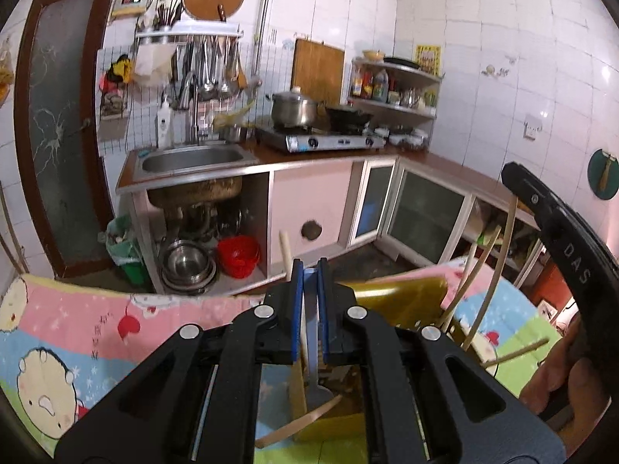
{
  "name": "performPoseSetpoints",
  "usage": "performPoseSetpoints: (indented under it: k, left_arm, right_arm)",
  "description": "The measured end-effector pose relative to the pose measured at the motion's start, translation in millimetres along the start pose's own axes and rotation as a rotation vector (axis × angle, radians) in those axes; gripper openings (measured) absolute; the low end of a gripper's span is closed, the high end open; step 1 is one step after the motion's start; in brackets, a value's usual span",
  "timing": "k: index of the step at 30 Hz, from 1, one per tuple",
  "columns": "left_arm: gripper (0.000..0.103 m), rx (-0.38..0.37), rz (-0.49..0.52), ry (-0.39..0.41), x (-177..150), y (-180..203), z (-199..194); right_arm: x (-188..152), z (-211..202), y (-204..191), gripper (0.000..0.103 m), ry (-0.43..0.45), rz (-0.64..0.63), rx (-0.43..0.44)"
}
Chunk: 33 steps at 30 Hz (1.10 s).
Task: Organize utensils
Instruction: 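Open both tools to drop the spoon and chopstick into the holder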
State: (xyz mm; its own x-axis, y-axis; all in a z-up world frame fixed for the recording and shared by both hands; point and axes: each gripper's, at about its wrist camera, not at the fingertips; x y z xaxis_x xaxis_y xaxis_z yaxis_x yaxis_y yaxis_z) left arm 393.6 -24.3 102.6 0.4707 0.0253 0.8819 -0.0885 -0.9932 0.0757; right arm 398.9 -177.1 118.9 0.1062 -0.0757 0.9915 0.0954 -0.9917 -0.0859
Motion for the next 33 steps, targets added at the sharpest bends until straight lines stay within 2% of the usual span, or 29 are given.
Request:
performPoseSetpoints:
  k: [4,7,8,9,10,12,13,18,21,33]
  left_arm:
    - [0.007,0.007,-0.015,-0.052,-7.4,-8.8,7.6]
    - [0.029,0.034,-0.029,-0.063,-8.8,-14.2,3.2]
    - [0.04,0.036,-0.041,-0.064,-7.1,-18.0,-1.5]
    - [0.049,0.041,-0.051,-0.06,-4.9,-21.4,-6.7]
    - [0.052,0.049,-0.056,-0.057,-3.0,-23.9,-11.9]
    - [0.061,0.062,-0.055,-0.06,1.6,-27.2,-21.5]
    - [0.062,0.067,-0.055,-0.058,3.7,-28.8,-27.8]
    - [0.085,0.09,-0.047,-0.032,0.9,-37.7,-62.8]
    - [0.091,0.111,-0.04,-0.029,-13.9,-44.6,-79.4]
    - [0.097,0.144,-0.017,-0.215,-117.6,-71.4,-74.0]
  right_arm:
    - [-2.6,-3.4,3.9,0.009,-0.041,-0.011,-0.014]
    - [3.8,-1.3,8.8,0.009,-0.102,0.012,0.004]
    - [6.5,-0.5,9.7,0.009,-0.126,0.006,0.0]
    - [9.3,-0.4,11.3,0.014,-0.149,0.007,0.002]
    - [11.7,-1.5,12.6,0.034,-0.161,0.013,0.0]
    - [15.1,-7.4,14.7,0.053,-0.166,0.021,0.0]
    - [17.4,-12.1,15.7,0.053,-0.176,0.018,-0.002]
    - [15.1,-45.2,21.5,0.053,-0.226,0.029,-0.015]
    - [2.1,-66.8,19.8,0.054,-0.257,0.019,-0.032]
    - [-126.9,-124.1,-3.4,0.054,-0.548,0.022,-0.03]
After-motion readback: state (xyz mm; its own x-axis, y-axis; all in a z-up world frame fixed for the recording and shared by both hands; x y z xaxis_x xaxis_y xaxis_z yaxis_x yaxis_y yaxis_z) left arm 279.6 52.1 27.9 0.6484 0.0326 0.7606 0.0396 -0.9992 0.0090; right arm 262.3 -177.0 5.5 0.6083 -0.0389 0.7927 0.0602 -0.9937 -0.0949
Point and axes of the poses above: each gripper's, at about its wrist camera, not at the fingertips, and z roughly the way its jaws point, y to its right, x to its top, and after that the axes turned 4 degrees about x, right-handed
